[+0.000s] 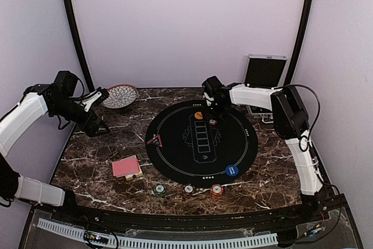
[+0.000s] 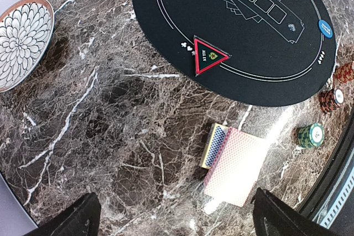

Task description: Distribute texas hold em gaming equipment

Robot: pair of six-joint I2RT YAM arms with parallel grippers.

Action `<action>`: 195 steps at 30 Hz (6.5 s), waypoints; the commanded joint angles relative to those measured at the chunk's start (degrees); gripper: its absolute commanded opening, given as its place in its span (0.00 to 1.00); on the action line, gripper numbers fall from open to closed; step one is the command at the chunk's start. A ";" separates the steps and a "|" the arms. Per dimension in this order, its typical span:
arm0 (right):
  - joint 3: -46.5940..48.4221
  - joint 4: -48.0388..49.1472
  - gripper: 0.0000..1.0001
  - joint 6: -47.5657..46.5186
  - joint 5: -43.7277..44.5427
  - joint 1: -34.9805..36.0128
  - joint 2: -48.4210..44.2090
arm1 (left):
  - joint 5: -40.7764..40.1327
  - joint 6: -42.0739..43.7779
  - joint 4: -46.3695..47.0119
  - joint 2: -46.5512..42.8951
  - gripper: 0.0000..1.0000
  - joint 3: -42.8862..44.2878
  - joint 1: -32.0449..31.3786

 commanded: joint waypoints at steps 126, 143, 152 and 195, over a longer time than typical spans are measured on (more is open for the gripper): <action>13.89 -7.16 0.18 1.12 -2.20 28.32 5.53 | 1.31 0.94 -2.22 -2.87 0.99 0.44 -0.72; -9.21 -2.69 0.19 3.02 -4.38 28.81 -8.69 | 0.95 1.17 -1.87 -3.10 0.99 -0.39 -0.79; -8.80 -3.15 0.22 3.25 -4.86 29.55 -9.36 | 0.76 1.08 -2.35 -3.24 0.99 0.25 -0.72; -12.67 -3.40 0.61 3.47 -4.40 32.05 -10.85 | 0.09 1.12 -2.17 -4.10 0.99 -0.44 -0.72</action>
